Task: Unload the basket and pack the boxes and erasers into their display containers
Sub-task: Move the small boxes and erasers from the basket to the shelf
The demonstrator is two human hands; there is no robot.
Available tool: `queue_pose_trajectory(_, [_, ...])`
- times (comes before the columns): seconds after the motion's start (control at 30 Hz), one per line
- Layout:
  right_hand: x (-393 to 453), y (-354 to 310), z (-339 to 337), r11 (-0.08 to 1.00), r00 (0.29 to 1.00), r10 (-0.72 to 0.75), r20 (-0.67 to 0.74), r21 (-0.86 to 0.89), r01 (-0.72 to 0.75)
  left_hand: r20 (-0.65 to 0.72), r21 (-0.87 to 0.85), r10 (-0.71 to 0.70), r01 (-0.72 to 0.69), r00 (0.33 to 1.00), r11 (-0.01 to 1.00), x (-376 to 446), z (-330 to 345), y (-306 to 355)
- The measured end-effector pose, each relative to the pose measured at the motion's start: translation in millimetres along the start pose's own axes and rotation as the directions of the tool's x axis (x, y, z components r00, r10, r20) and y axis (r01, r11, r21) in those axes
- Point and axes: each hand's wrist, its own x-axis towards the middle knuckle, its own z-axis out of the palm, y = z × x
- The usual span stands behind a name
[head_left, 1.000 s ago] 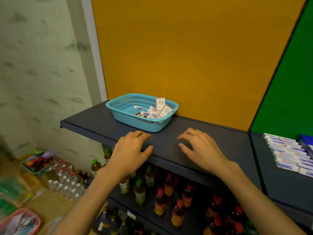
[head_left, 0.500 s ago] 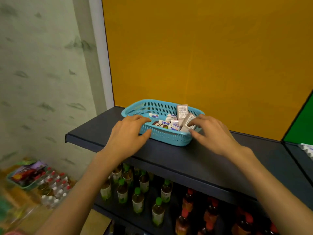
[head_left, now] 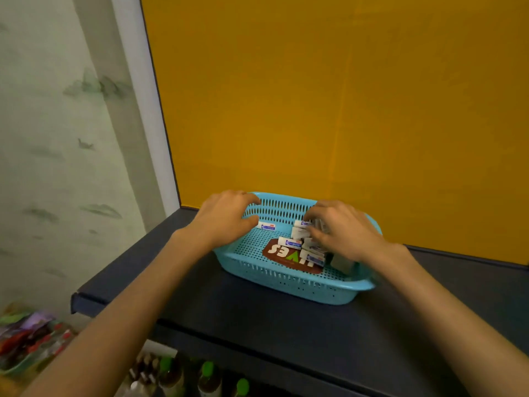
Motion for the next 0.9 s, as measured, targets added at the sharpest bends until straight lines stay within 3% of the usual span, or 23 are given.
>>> queue_pose_trajectory(0.3, [39, -4, 16, 0.998, 0.984, 0.057, 0.167, 0.004, -0.059, 0.201, -0.005, 0.183, -0.186, 0.962, 0.983, 80, 51, -24])
queue_pose_trajectory(0.53, [64, -13, 32, 0.993, 0.947, 0.112, 0.303, -0.062, -0.097, 0.394, 0.075, 0.312, -0.369, 0.865, 0.927, 119, 76, -26])
queue_pose_trajectory(0.9, [73, -22, 63, 0.980, 0.912, 0.158, 0.380, -0.173, -0.098, 0.476, -0.044, 0.427, -0.464, 0.769, 0.885, 127, 96, -36])
